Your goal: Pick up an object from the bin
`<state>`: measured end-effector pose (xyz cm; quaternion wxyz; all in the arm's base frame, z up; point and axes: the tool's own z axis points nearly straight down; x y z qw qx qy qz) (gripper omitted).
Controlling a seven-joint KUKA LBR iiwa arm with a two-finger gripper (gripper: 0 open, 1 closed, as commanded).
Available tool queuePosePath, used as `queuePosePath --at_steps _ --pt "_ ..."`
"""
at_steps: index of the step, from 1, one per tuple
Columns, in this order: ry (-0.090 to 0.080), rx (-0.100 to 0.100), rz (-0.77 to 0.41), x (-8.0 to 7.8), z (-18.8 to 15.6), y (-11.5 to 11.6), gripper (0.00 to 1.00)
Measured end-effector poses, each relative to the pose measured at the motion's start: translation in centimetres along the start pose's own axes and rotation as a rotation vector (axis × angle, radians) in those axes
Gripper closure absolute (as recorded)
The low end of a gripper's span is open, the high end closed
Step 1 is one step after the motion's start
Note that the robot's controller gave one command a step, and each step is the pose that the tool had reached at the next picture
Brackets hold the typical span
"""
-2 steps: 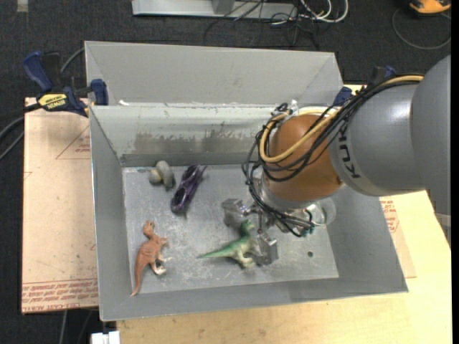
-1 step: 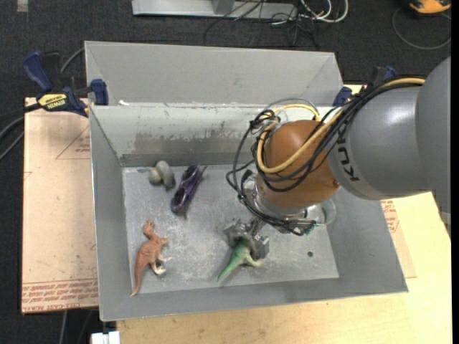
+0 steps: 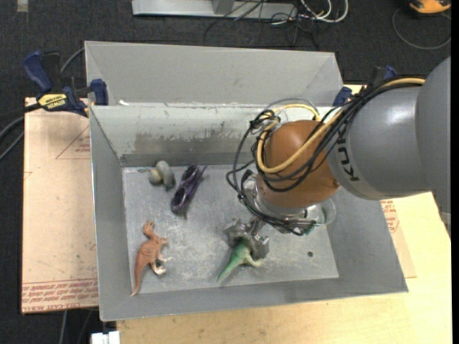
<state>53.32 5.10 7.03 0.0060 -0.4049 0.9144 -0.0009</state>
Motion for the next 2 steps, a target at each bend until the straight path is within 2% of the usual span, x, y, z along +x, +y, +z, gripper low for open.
queuePosePath --at_steps 1,2 --pt "-0.008 0.006 -0.027 1.11 -21.10 -0.09 1.00" --pt "-0.003 0.001 -0.028 1.19 -20.78 0.01 1.00"
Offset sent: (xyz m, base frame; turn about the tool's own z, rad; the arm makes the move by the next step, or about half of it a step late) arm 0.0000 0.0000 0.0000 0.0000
